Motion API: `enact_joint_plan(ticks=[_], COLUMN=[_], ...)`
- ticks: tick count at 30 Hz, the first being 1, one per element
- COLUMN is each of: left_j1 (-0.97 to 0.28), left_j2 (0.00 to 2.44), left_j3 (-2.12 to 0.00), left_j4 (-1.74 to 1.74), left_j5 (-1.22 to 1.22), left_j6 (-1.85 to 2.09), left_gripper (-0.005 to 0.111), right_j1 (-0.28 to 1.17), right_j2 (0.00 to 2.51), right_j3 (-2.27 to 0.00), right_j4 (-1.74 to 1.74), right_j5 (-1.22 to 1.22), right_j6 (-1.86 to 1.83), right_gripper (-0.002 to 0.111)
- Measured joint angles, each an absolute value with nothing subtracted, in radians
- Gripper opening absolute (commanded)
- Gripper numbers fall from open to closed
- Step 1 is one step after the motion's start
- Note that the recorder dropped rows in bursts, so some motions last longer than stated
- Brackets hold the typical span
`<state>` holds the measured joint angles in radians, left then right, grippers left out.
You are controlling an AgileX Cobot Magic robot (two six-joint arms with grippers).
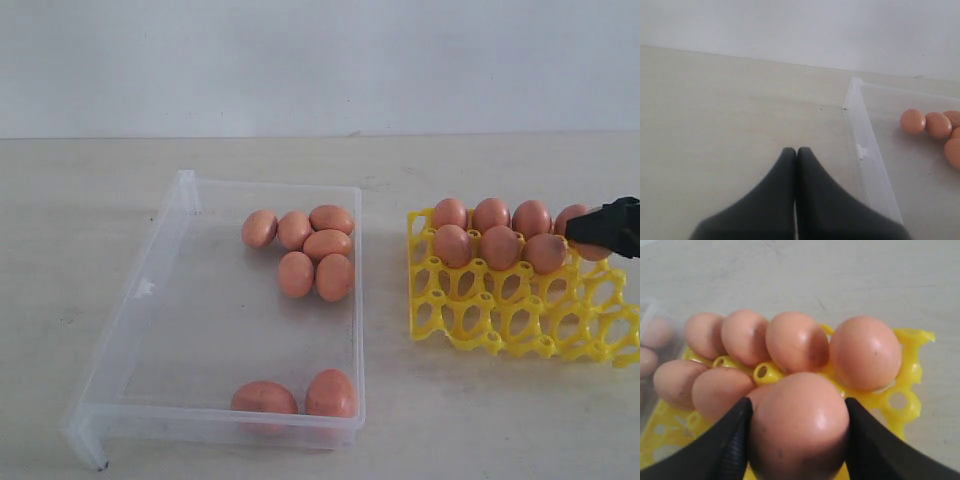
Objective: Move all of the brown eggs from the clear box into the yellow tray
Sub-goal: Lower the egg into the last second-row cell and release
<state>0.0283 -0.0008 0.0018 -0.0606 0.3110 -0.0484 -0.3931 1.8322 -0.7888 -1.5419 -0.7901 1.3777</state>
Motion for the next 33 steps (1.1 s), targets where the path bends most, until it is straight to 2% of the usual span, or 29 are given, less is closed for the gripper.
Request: enact_joint_plan(ticks=[16,22,29,31,33], left_j1=[0.028,0.028,0.028,0.028,0.028], left_j2=[-0.001,-0.001,-0.001,-0.001,-0.001], left_j3=[0.002,0.002,0.002,0.002,0.002], left_j4=[-0.061,-0.061,-0.061,-0.061,-0.061], left_j5=[0.311,0.311,0.311,0.311,0.311], left_j6=[-0.048,-0.048,-0.048,-0.048,-0.048], left_gripper=[-0.004,-0.004,-0.004,-0.004,-0.004], right_j1=[-0.385,-0.299,-0.281,-0.281,-0.281], right_j2=[1.849,1.849,1.849,1.849,1.849], right_j3=[-0.789,-0.791,-0.791,-0.791,-0.791], right_j4=[-1.450,-1.409,-1.397,-1.397,-1.397], right_j5=[-0.687,-0.625,-0.581,-0.579,-0.582], right_j6=[1.316,1.201,1.178,1.178,1.178], right_gripper=[0.000,0.000,0.000,0.003,0.014])
